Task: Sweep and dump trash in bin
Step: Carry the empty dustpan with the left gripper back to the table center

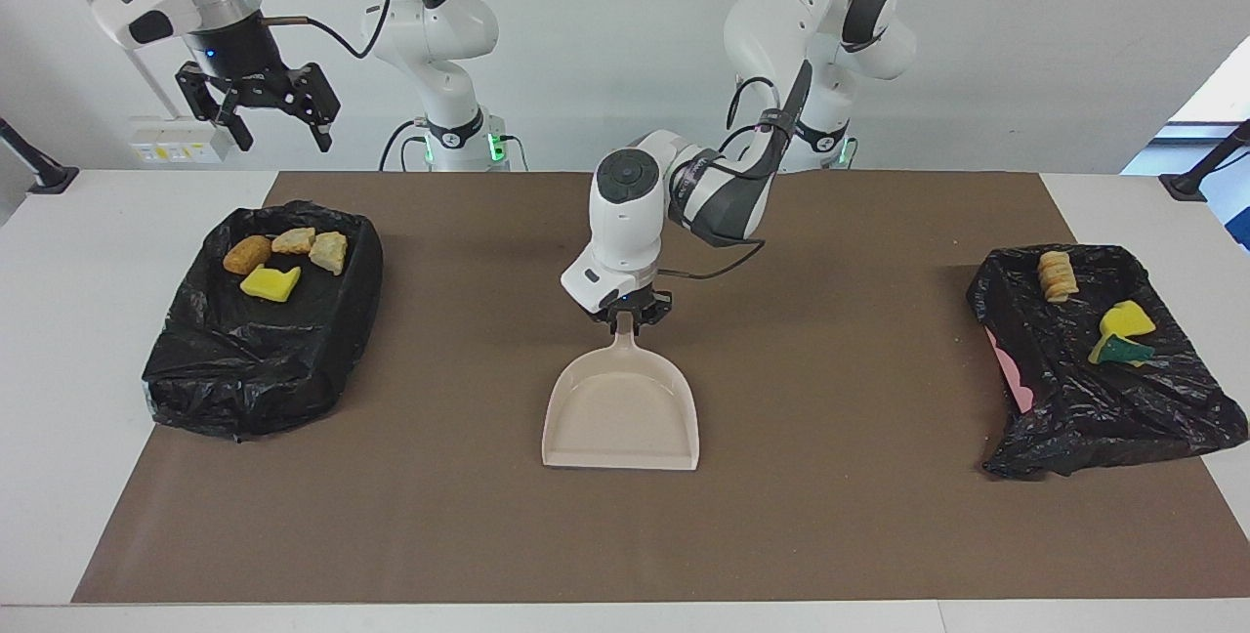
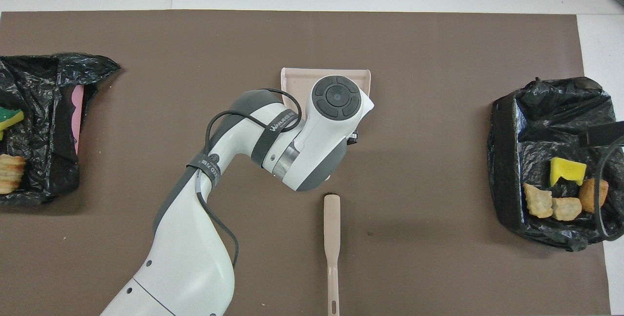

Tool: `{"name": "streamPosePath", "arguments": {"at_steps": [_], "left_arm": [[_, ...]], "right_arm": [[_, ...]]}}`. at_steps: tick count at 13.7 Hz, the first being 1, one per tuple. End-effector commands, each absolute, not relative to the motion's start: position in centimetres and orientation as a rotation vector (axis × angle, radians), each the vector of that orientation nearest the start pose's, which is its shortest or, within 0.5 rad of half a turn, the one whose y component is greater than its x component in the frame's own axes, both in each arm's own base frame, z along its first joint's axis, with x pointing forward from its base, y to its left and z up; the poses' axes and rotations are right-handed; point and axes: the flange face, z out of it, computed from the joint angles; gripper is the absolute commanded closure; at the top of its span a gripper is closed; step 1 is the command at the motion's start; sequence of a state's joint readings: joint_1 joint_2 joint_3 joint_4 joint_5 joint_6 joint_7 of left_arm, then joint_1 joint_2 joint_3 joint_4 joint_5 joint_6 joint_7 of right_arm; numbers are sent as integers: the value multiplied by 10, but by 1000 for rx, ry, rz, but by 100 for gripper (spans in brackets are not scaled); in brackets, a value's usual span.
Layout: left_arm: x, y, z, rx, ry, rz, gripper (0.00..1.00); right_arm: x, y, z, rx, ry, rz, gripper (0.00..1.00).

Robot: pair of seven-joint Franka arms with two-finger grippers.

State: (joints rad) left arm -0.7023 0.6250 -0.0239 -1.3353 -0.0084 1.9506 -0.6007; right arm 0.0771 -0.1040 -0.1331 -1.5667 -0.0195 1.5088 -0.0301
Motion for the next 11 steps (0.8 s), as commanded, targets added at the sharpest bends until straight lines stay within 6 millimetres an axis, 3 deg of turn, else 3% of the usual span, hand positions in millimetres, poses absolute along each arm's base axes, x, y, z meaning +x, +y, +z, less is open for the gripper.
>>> {"name": "streamPosePath", "arguments": {"at_steps": [1,3,4,5,6,11], "left_arm": [[545,-473,366,-3142,150,52,44],[545,-460,383,-3143,149,37,32],[548,-442,397,-3148,121,25,24],[549,-424,408,-3149,92,25,8],[545,-407,425,-3155,83,13,0],[539,-301,507,-3174,193,-84,0]], "right_arm": [[509,-32,677,-3133,62,-45,0],[508,-32,676,-3133,65,-42,0],[506,-32,676,-3132,69,-40,0],[505,-32,676,-3130,103,-40,0],[504,-31,675,-3130,146,-35,0],[503,-30,675,-3139,129,-34,0]]}}
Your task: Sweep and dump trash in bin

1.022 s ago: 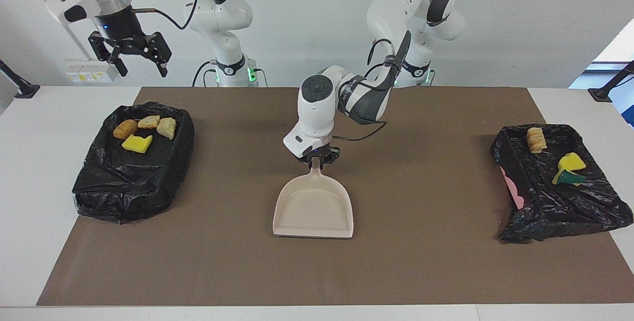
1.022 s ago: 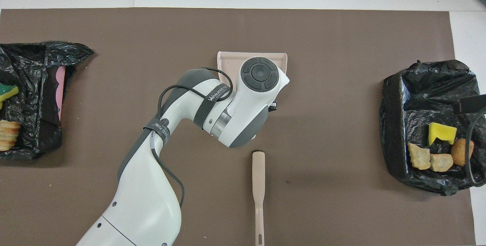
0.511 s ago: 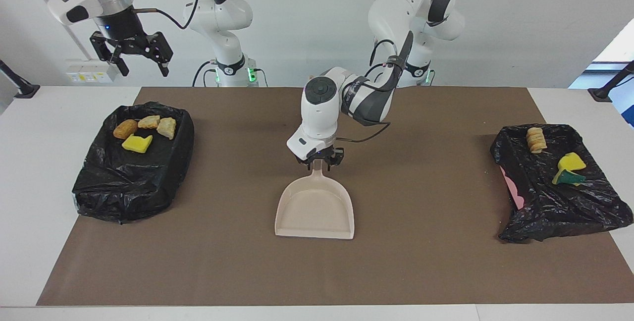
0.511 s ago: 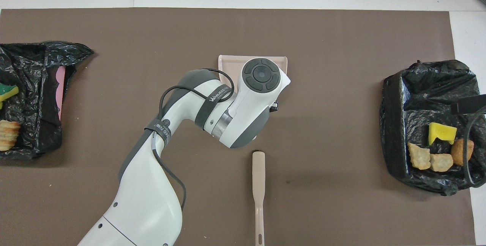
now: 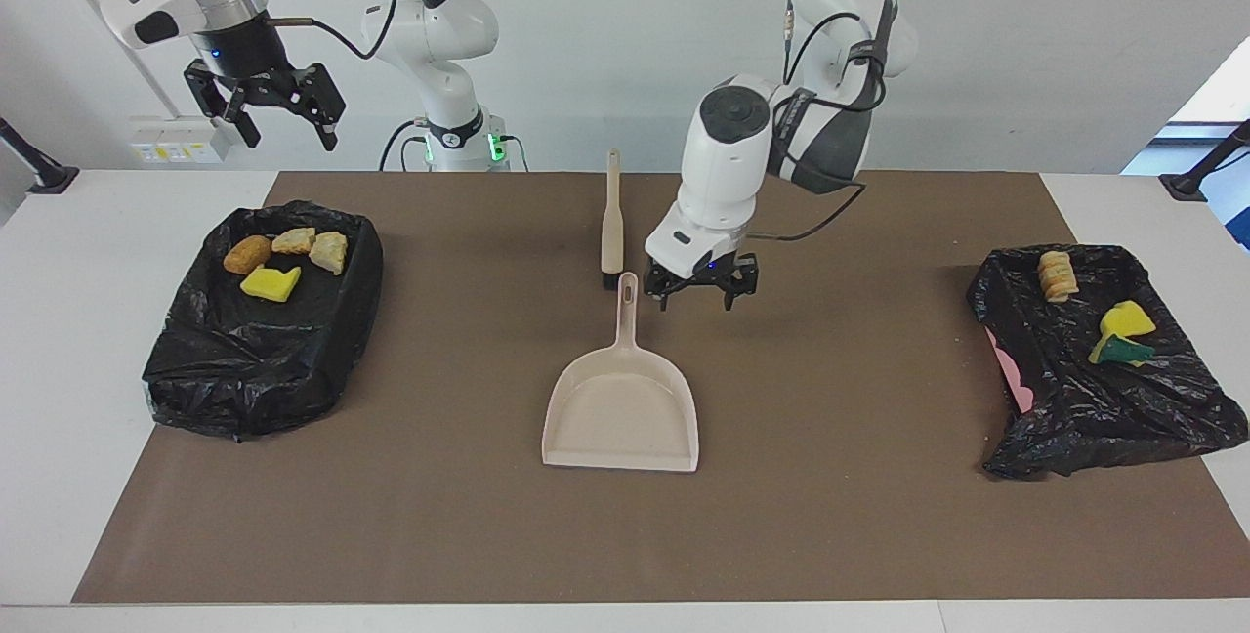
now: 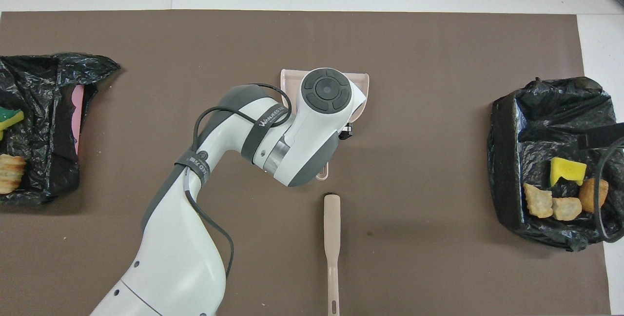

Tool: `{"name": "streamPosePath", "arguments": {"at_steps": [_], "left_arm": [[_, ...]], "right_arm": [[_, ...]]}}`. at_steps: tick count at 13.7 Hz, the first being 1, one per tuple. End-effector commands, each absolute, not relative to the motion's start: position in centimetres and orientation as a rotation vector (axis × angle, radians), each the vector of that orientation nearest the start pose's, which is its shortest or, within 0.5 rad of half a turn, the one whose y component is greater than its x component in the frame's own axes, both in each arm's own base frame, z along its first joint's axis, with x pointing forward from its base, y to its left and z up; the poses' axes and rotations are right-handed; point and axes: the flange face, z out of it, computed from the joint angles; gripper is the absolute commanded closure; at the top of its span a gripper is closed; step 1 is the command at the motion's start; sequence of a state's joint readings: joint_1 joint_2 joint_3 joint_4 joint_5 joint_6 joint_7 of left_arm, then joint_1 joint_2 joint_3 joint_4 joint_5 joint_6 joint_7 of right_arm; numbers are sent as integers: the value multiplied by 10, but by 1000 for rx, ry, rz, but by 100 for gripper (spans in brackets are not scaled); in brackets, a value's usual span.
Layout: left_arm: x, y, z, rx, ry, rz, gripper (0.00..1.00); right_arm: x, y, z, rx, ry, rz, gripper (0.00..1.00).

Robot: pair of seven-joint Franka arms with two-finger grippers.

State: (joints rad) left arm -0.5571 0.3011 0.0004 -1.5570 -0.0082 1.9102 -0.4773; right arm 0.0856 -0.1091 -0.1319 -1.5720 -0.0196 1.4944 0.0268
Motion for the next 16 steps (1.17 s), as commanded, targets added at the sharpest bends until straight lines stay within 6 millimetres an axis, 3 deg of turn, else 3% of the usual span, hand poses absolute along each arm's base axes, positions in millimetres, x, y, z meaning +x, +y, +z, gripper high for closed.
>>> {"name": "streamPosePath", "arguments": {"at_steps": [1,3,6,9,11,12,14,16], "left_arm": [[538,-277,522,-3169,218,-82,0],[540,-230,554,-3159,285,-94,0],[538,-171,600,-3149,370,-163,0],[535,-113,650,-3129,439,-127,0],[531,-88,671,-3128,457,-85,0],[527,-77,671,-3126,429,-37,0],[518,-63,667,-3131,392,103,0],[515,-54,687,-3139,370,130,0]], "right_arm": [[503,-30,675,-3140,131,-32,0],[503,-34,674,-3142,139,-30,0],[503,-31,673,-3142,132,-25,0],[502,-31,674,-3142,129,-27,0],[501,-32,673,-3142,134,-15,0],[500,-32,675,-3141,134,-20,0],[501,-31,675,-3141,129,-34,0],[502,-29,676,-3145,127,-37,0]]}}
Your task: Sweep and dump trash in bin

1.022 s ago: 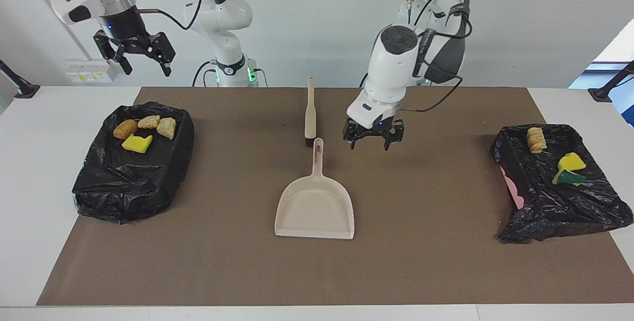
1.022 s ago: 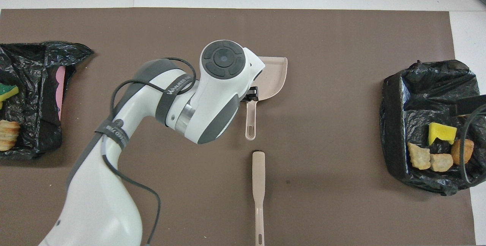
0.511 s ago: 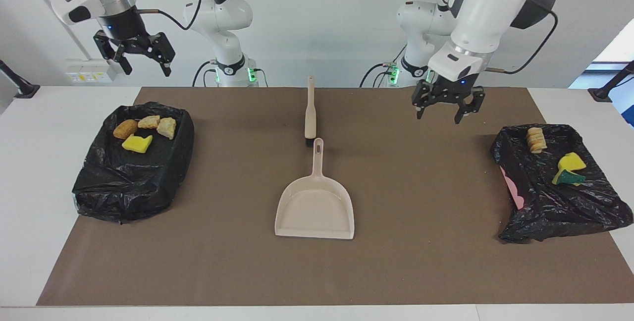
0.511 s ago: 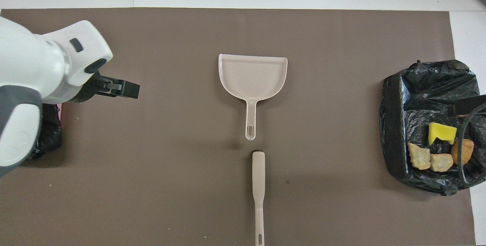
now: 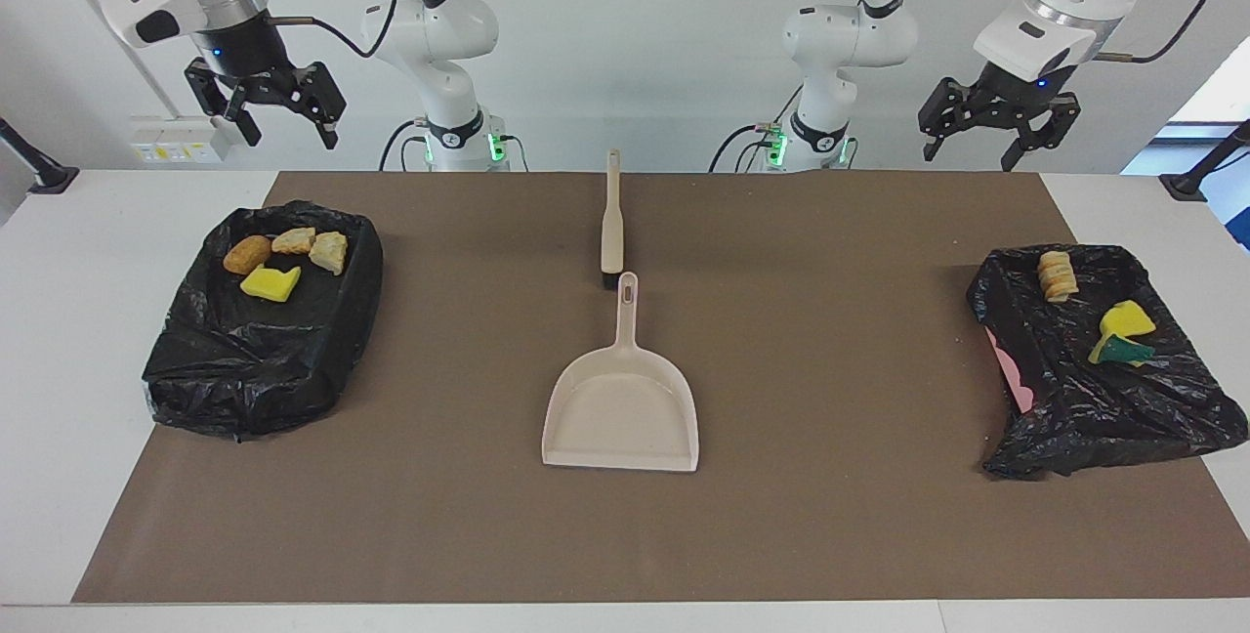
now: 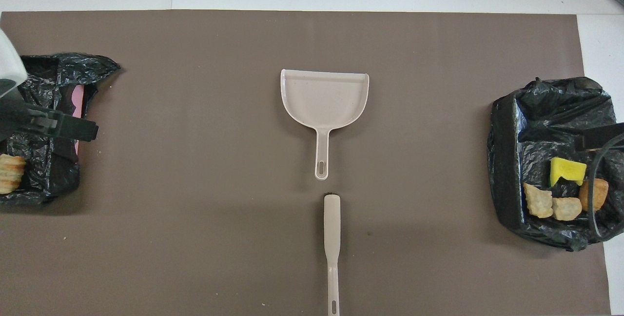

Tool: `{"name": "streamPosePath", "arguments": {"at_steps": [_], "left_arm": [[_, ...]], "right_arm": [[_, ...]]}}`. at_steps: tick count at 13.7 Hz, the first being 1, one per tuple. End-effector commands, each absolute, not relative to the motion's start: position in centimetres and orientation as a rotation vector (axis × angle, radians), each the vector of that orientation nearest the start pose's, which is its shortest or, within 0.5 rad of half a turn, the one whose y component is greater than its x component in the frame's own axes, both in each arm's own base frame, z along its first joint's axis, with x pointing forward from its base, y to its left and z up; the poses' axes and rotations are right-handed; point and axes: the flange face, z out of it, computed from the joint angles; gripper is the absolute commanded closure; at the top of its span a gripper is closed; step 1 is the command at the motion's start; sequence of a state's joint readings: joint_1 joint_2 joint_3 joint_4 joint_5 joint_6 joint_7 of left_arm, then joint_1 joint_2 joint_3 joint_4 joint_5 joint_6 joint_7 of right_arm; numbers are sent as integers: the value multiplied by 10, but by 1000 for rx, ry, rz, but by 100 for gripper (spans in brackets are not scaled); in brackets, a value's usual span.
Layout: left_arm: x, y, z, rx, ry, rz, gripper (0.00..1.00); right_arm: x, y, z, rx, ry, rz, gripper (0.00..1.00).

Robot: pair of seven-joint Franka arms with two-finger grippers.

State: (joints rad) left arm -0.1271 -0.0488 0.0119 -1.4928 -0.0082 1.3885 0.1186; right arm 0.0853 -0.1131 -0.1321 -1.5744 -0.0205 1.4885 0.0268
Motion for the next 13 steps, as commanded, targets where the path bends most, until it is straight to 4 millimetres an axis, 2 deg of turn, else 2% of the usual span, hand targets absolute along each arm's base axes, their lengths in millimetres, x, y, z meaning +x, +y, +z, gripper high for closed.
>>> {"name": "streamPosePath", "arguments": {"at_steps": [1,7,13], "left_arm": [[518,-52,687,-3140,363,133,0],[512,-57,696,-3142,379,70,0],[512,-57,695,-3143,369,75,0]], "right_arm": [[501,-30,675,-3145,127,-25,0],[500,-32,676,-3146,133,-25,0],[501,-32,675,-3146,133,-30,0]]}}
